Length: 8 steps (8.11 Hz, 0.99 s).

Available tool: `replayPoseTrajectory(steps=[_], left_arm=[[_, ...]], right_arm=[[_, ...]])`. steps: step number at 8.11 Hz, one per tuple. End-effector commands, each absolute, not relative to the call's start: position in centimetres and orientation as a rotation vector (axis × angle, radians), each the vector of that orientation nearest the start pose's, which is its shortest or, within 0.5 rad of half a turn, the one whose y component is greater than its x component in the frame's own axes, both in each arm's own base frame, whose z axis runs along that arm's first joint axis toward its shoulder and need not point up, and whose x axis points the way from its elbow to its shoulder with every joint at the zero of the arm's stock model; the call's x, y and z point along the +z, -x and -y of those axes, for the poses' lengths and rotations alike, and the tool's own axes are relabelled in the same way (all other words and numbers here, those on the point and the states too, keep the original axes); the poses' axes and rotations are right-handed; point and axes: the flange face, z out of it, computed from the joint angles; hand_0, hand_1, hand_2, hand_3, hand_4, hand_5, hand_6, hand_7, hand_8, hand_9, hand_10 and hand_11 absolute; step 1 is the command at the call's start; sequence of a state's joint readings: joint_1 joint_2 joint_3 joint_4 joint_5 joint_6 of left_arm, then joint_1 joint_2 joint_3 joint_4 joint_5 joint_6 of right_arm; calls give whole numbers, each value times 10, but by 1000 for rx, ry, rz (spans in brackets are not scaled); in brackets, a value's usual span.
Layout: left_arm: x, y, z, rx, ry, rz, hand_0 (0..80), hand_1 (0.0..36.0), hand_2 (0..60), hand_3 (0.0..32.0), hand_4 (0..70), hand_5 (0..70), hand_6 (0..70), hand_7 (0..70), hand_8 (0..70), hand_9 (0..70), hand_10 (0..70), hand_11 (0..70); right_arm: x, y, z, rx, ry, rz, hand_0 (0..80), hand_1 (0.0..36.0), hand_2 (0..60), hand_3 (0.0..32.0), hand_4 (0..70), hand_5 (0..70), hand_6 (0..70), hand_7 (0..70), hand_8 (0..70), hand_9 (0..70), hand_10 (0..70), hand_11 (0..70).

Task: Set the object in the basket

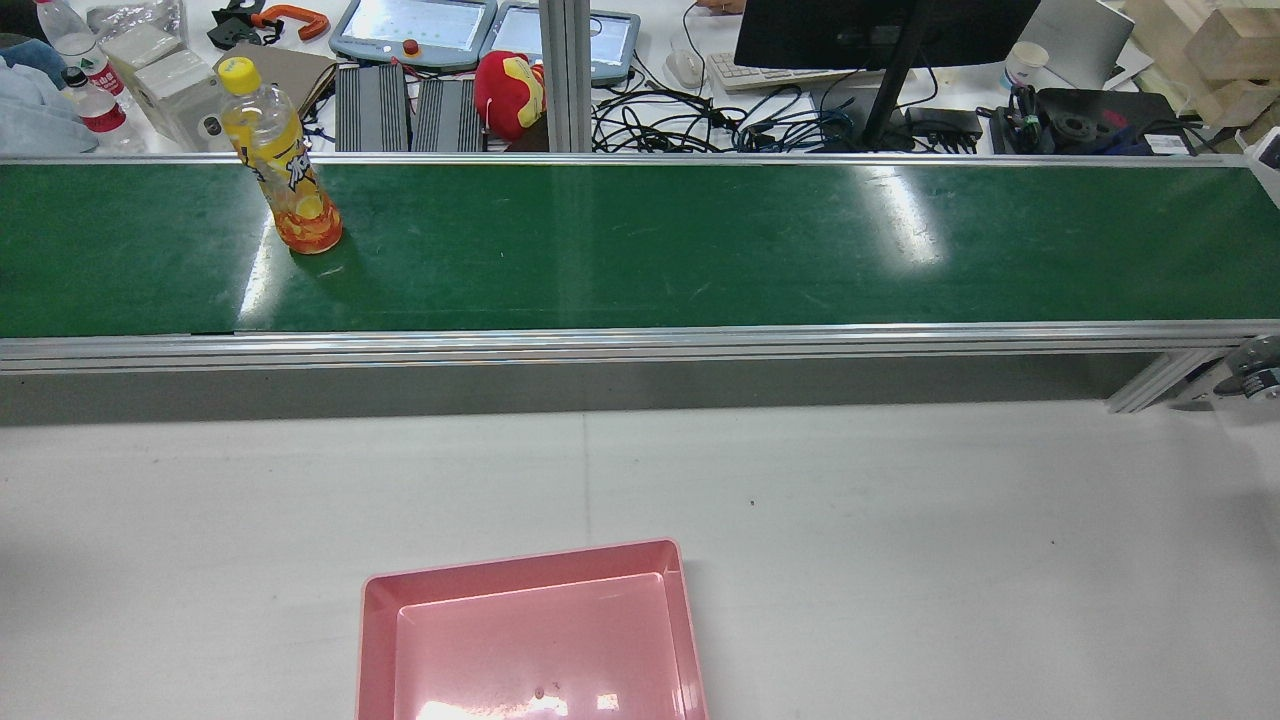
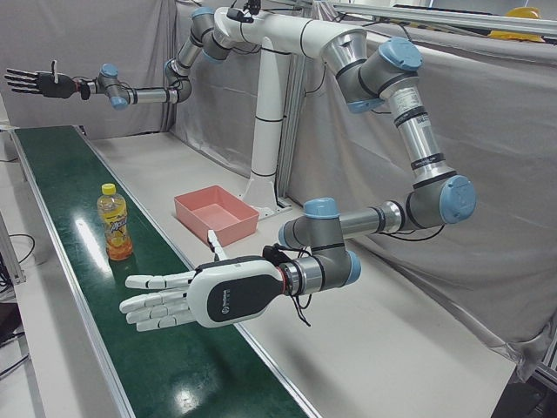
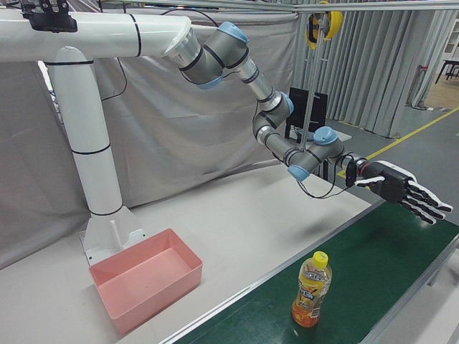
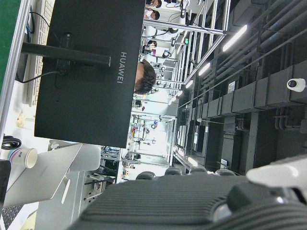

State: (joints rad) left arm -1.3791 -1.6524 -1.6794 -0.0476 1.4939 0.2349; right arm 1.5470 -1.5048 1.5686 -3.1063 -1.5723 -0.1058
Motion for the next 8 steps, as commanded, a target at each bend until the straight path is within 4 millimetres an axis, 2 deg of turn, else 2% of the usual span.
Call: replayPoseTrajectory(steps=[1,2,3,5,7,8], left_arm=[[565,-18,559,-1721,-29,-2326,576,107,0,0,57,124,0,0,38,59,49,92],[561,-38,560,-1714,-34,-2332,578,107,0,0,58,123,0,0,37,57,50,93],[561,-48,560,-1717,-30,-2333,577,108,0,0,57,124,0,0,38,58,51,94],[542,-56,573,-1696,-24,-2349,583,109,0,0,69,129,0,0,35,55,51,95],[523,-97,581,-1658,8,-2331,575,106,0,0,66,124,0,0,34,54,50,93],[516,-108,584,-1658,13,-2334,575,107,0,0,65,126,0,0,34,55,51,95]], right_arm=[[651,-120,531,-2167,96,-2394,0,0,0,0,0,0,0,0,0,0,0,0],[651,-120,531,-2167,96,-2394,0,0,0,0,0,0,0,0,0,0,0,0],[651,-121,531,-2166,97,-2393,0,0,0,0,0,0,0,0,0,0,0,0],[651,-121,531,-2166,97,-2393,0,0,0,0,0,0,0,0,0,0,0,0],[651,-121,531,-2166,97,-2393,0,0,0,0,0,0,0,0,0,0,0,0],[651,-120,532,-2165,96,-2395,0,0,0,0,0,0,0,0,0,0,0,0]])
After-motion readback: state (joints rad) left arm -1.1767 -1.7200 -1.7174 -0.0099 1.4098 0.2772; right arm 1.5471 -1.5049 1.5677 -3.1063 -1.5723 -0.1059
